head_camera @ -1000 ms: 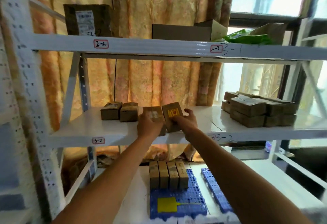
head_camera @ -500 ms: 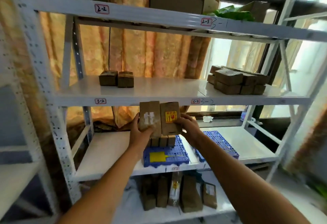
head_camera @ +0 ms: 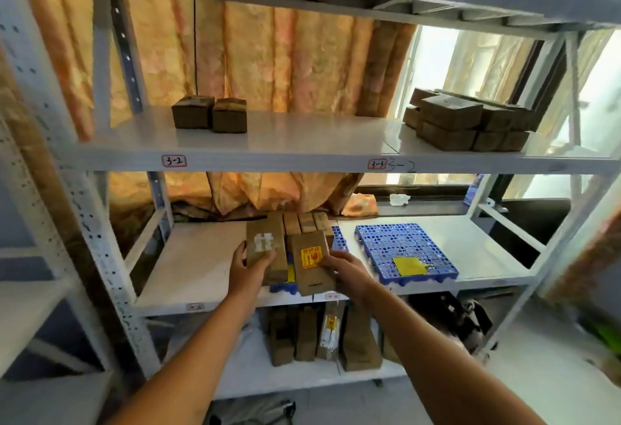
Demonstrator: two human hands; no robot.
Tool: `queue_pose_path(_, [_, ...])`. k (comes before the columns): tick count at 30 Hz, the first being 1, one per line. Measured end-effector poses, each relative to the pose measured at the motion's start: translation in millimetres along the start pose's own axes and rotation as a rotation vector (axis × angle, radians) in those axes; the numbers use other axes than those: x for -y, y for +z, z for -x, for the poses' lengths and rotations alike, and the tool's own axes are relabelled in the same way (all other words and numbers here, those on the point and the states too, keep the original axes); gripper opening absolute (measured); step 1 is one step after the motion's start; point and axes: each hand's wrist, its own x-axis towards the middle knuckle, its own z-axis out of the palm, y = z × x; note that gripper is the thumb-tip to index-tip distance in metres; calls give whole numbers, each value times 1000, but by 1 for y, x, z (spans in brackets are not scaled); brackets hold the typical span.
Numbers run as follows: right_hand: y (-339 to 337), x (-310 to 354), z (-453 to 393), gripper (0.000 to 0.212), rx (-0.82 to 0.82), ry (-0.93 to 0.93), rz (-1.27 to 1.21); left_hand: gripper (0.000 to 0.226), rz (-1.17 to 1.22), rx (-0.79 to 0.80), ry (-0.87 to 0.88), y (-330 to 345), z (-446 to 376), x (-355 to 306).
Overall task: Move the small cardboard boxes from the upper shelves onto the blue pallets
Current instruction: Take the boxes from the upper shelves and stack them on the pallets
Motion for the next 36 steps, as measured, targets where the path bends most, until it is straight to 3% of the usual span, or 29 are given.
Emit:
queue_pose_path(3, [-24, -19, -44, 39, -114, 57, 31, 68, -47, -57, -38, 3, -31, 22])
queue_pose_path(8, [-75, -28, -139, 42, -326, 67, 28, 50, -52, -120, -65, 26, -103, 41])
queue_pose_path(12, [-102, -22, -214, 48, -457, 59, 21, 41, -51, -99, -87, 59, -151, 51])
queue_pose_path(14, [-108, -21, -245, 49, -492, 70, 54, 49, -53, -75, -87, 74, -170, 56])
queue_pose_path(25, [-76, -2, -336, 64, -372, 78, 333, 69, -155, -82, -100, 98, -235, 52])
queue_pose_path(31, [-68, 1, -352, 44, -264, 50, 386, 68, -174, -107, -78, 98, -243, 53])
queue_pose_path(36, [-79, 3, -351, 47, -355, 20, 462, 82, -186, -98, -128, 101, -243, 56])
